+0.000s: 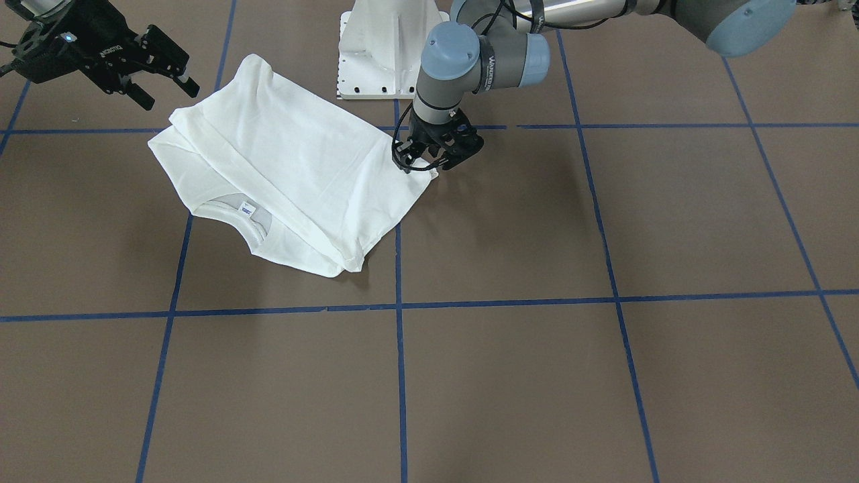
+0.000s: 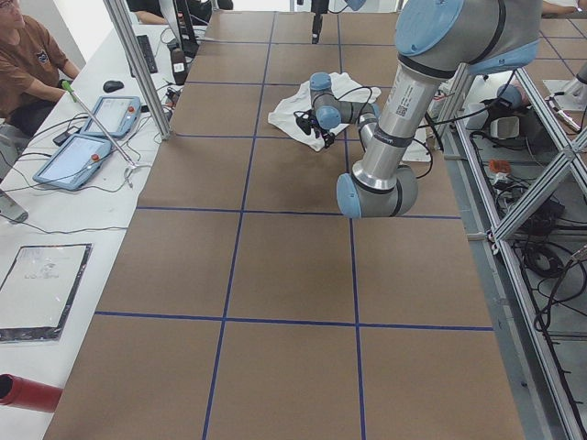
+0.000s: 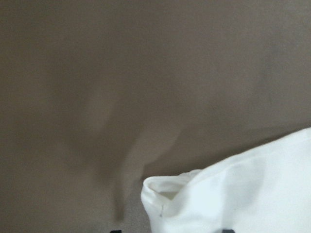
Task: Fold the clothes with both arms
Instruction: 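Release the shirt with the right gripper while the left gripper grasps its corner, then pull the shirt corner with the left gripper farther from the robot, straightening it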
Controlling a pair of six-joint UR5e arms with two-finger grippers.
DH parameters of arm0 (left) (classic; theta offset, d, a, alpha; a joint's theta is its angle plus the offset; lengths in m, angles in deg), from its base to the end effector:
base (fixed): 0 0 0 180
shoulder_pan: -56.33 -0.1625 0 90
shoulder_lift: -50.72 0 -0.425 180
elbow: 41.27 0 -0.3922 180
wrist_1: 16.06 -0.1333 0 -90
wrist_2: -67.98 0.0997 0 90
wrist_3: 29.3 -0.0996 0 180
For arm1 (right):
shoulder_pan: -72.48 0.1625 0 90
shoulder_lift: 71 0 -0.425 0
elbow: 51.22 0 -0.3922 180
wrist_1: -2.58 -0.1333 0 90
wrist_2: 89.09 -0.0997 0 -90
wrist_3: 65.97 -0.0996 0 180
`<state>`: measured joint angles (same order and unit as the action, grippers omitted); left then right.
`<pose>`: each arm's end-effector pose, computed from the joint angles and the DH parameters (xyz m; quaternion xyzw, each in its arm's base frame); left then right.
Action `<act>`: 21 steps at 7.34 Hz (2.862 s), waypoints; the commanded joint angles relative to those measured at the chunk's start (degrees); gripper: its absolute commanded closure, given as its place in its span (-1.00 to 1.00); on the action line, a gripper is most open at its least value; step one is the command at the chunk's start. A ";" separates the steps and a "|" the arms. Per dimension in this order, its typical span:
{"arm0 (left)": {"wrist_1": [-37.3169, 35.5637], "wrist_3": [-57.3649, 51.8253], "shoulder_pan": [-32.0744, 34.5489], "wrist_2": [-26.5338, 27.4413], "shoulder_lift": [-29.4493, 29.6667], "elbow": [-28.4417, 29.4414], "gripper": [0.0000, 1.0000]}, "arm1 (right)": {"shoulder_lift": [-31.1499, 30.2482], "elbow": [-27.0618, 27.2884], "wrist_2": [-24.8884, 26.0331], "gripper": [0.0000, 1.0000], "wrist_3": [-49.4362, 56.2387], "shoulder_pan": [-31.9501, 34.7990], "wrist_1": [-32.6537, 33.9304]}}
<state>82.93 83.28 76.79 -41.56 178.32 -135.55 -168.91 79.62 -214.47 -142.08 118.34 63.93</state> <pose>0.6088 -0.3338 0.2193 -0.1610 0.4204 -0.2587 0.8547 -0.2170 -0.3322 0.3212 0.0166 -0.5529 0.0759 0.8296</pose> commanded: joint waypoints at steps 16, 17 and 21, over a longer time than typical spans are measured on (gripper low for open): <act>17.15 -25.20 24.80 3.35 10.88 27.85 1.00 | 1.05 -2.70 -0.05 -1.00 0.09 -0.07 0.00; 21.82 -26.36 25.15 3.81 12.92 33.05 1.00 | 1.05 -2.70 -0.05 -1.00 0.00 -0.07 0.00; 29.51 -27.86 25.16 9.43 13.38 37.32 -0.98 | 2.89 -3.75 0.30 -1.00 0.00 -0.15 0.09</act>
<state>111.30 55.63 101.97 -33.22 191.63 -98.59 -166.93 76.45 -214.34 -142.08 118.20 63.99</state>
